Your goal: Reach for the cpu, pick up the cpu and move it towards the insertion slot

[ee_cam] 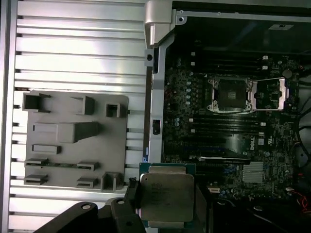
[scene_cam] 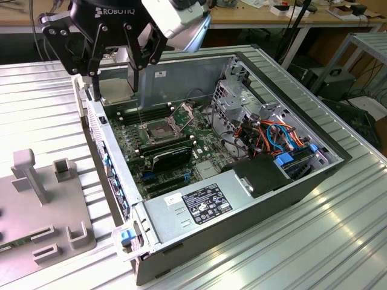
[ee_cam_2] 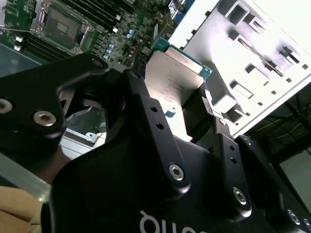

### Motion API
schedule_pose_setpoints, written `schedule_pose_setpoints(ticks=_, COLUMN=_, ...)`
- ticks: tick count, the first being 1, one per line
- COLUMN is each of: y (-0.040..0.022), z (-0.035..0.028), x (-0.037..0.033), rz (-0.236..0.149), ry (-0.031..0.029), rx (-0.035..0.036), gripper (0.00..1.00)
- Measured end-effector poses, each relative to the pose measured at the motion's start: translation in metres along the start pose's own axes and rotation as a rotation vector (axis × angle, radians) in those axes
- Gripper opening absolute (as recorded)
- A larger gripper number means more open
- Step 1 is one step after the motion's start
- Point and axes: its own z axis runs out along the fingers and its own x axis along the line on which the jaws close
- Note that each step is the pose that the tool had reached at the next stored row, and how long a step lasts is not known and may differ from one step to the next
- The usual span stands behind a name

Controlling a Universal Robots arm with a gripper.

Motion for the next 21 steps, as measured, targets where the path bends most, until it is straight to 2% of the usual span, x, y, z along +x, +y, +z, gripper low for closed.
schedule_pose_setpoints(ticks=5, y=-0.0007, z=0.0002, x=-0.0134, rz=0.000, ry=0.0000, rx=0.0000, gripper=0.55)
schedule_pose_setpoints(ticks=9, y=-0.0003, z=0.0015, x=-0.0312, rz=0.001, ry=0.0000, rx=0.0000, gripper=0.55)
schedule_pose_setpoints(ticks=11, y=0.0012, z=0.0027, x=-0.0411, rz=0.002, ry=0.0000, rx=0.0001, gripper=0.55)
schedule_pose_setpoints(ticks=12, y=0.0021, z=0.0036, x=-0.0487, rz=0.003, ry=0.0000, rx=0.0001, gripper=0.55)
schedule_pose_setpoints(ticks=16, y=0.0049, z=0.0055, x=-0.0675, rz=0.004, ry=0.0000, rx=0.0002, gripper=0.55)
schedule_pose_setpoints(ticks=19, y=0.0086, z=0.0080, x=-0.0916, rz=0.005, ry=0.0000, rx=0.0005, gripper=0.55)
schedule_pose_setpoints(ticks=21, y=0.0102, z=0.0091, x=-0.1012, rz=0.006, ry=0.0000, rx=0.0007, gripper=0.55)
